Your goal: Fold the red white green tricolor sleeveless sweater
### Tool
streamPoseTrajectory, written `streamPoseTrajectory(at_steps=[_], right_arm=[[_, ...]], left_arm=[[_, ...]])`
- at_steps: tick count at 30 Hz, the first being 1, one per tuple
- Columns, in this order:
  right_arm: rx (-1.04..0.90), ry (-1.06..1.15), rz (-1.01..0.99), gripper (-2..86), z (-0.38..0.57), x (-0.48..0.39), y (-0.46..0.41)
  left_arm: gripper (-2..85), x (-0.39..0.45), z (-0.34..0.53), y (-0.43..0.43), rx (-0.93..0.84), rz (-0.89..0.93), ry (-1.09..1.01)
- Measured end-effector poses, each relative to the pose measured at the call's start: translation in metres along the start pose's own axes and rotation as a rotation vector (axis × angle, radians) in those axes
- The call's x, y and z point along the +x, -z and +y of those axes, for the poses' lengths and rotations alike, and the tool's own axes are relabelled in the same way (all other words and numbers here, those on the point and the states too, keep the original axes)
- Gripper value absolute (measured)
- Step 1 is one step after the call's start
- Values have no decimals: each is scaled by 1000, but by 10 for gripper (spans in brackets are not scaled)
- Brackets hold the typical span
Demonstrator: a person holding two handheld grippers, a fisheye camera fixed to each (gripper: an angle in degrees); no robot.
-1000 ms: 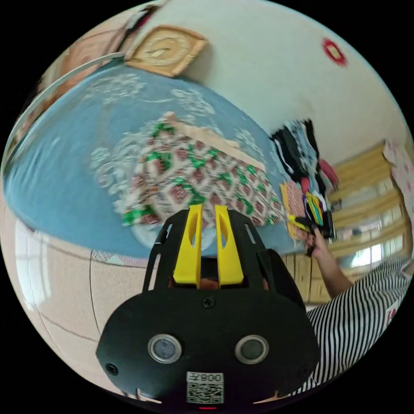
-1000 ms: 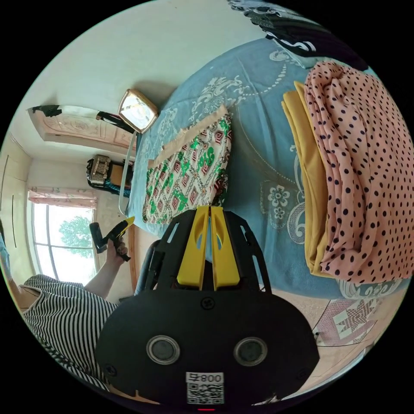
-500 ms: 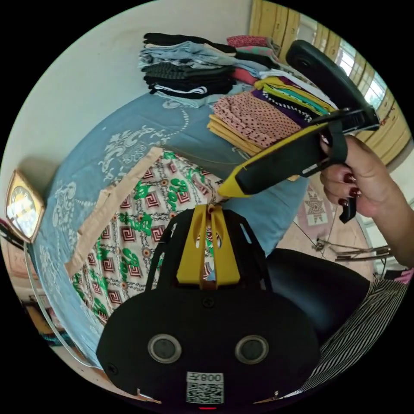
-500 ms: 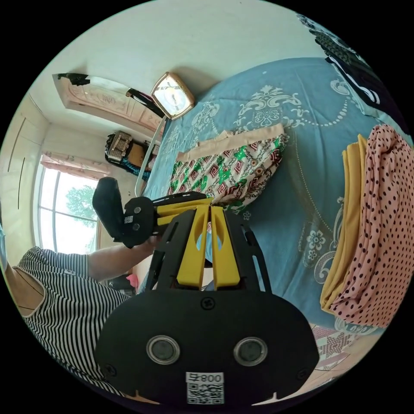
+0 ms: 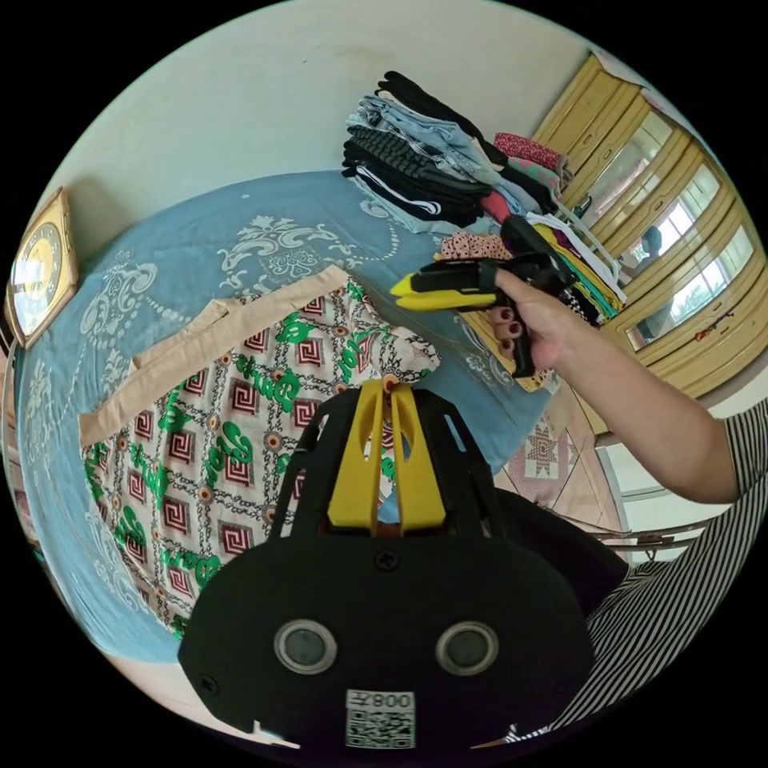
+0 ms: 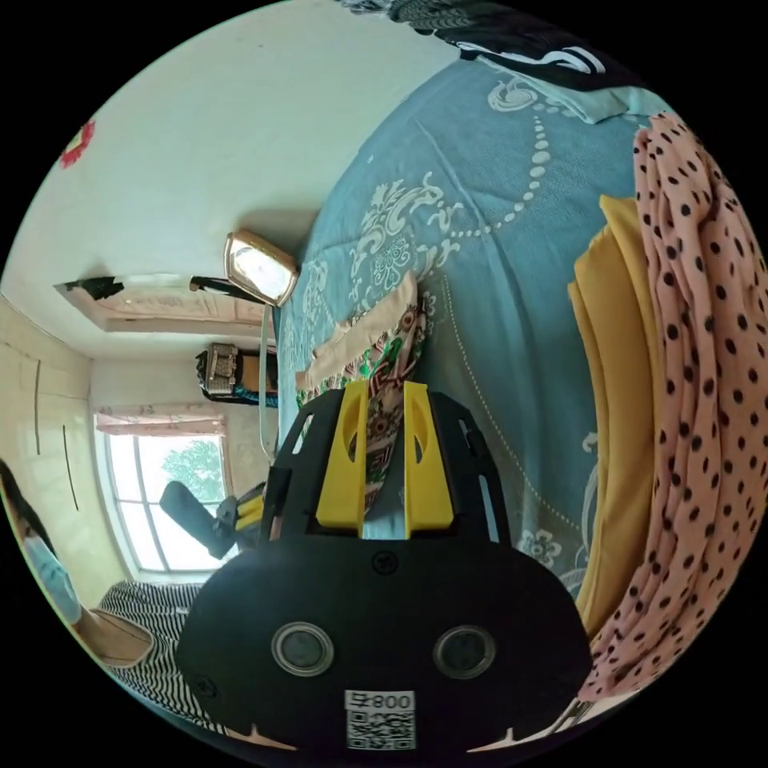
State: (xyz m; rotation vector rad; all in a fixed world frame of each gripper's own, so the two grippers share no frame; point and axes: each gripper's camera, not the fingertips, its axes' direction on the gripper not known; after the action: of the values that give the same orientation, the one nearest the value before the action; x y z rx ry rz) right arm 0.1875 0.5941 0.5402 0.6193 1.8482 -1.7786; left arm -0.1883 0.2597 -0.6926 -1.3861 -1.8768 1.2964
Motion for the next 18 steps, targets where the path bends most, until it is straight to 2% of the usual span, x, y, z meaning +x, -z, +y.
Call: streamPoseTrajectory(at_steps=[7, 18], right_arm=[[-21, -64, 42, 81, -52, -17, -43], [-54, -86, 86, 11, -81, -56, -96]], left_arm=[[12, 6, 2, -13, -14, 25, -36], [12, -6, 19, -20, -22, 63, -78]])
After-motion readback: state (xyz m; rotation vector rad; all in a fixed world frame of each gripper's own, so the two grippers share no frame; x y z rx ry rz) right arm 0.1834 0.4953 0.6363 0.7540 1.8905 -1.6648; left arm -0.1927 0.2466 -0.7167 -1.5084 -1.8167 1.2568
